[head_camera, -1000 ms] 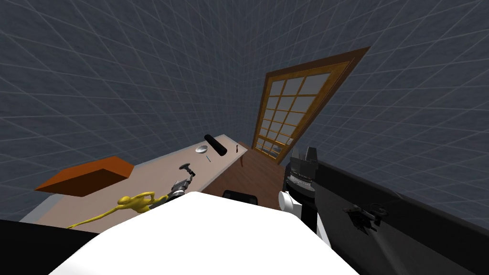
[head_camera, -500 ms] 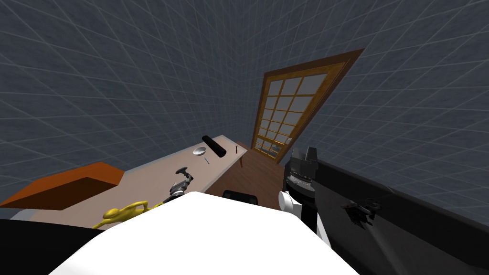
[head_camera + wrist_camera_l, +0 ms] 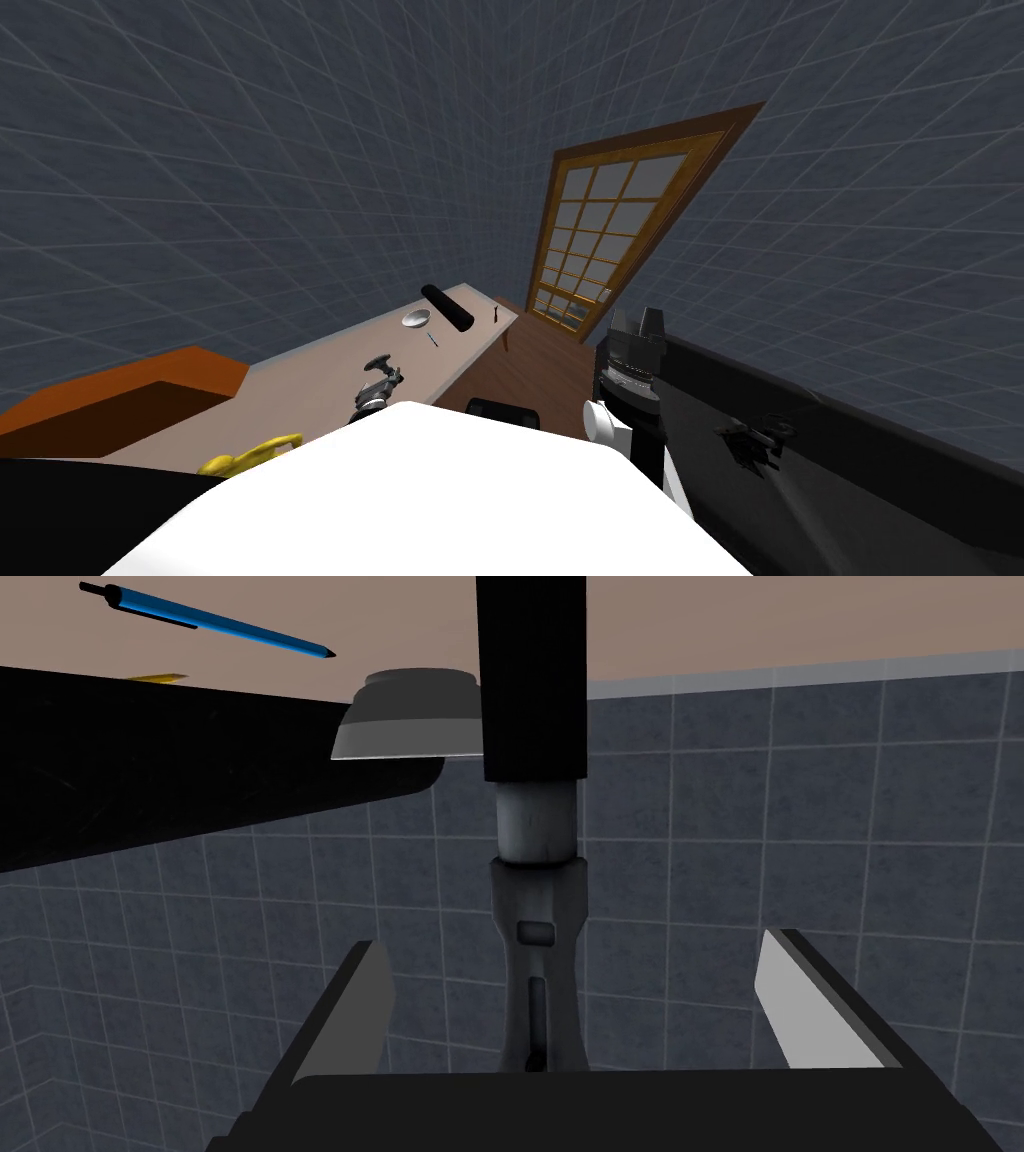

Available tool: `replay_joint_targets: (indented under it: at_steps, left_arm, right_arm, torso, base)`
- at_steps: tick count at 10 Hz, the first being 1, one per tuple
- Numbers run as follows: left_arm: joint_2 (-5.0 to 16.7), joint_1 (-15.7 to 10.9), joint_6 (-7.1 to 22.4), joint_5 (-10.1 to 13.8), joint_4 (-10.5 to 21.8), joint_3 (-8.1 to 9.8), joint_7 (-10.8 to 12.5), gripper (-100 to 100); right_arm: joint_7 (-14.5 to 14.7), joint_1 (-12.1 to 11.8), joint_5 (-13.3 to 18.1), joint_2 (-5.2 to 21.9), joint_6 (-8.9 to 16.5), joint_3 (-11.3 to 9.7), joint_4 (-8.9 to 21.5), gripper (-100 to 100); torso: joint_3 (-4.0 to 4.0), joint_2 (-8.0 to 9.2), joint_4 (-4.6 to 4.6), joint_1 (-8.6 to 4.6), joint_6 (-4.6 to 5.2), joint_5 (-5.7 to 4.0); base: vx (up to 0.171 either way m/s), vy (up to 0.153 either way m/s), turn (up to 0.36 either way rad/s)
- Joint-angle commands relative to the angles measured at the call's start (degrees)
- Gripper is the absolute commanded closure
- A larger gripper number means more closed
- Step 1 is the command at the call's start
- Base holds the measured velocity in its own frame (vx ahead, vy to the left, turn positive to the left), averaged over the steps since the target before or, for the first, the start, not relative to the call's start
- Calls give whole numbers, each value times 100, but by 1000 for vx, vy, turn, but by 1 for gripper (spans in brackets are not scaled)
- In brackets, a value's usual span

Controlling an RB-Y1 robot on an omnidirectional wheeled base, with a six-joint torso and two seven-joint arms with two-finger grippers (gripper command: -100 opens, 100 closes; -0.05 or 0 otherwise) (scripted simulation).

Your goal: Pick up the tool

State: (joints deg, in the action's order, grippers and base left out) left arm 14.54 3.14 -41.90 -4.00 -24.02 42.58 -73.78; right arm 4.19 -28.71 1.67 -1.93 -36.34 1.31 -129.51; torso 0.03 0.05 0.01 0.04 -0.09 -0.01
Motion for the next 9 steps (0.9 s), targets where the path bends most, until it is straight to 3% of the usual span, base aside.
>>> replay_joint_targets:
  at_steps: [1, 2, 4, 5, 6, 7, 9]
  left_arm:
    - [-172, -47, 20, -286, -159, 37, 95, -100]
    - [-172, -47, 20, -406, -159, 37, 95, -100]
    - [-172, -47, 20, -406, -159, 37, 95, -100]
    - [-344, -93, 40, -687, -318, 73, 190, -100]
    - [-344, -93, 40, -812, -318, 73, 190, -100]
    - [-516, -140, 60, -1004, -477, 110, 286, -100]
    - [-516, -140, 60, -1218, -477, 110, 286, -100]
  right_arm:
    - [0, 0, 0, 0, 0, 0, 0, 0]
    - [0, -2, 0, 0, 0, 1, 0, 0]
    - [0, 0, 0, 0, 0, 0, 0, 0]
    - [0, 0, 0, 0, 0, 0, 0, 0]
    - [0, -2, 0, 0, 0, 1, 0, 0]
    - [0, 0, 0, 0, 0, 0, 0, 0]
    - [0, 0, 0, 0, 0, 0, 0, 0]
  torso:
    - [0, 0, 0, 0, 0, 0]
    - [-5, -9, -2, 10, -7, 2]
    - [-5, -8, -1, 2, 2, 1]
    - [0, 0, 0, -1, 1, 0]
    - [-3, -6, -1, 9, -6, 2]
    - [-6, -10, -2, 6, 0, 2]
    - [-12, -20, -4, 7, 2, 2]
  base:
    - [40, 49, 392]
    - [55, 35, 168]
    - [15, 9, -33]
    - [27, 44, 383]
    - [45, 29, 195]
    - [70, 40, 312]
    - [48, 23, 61]
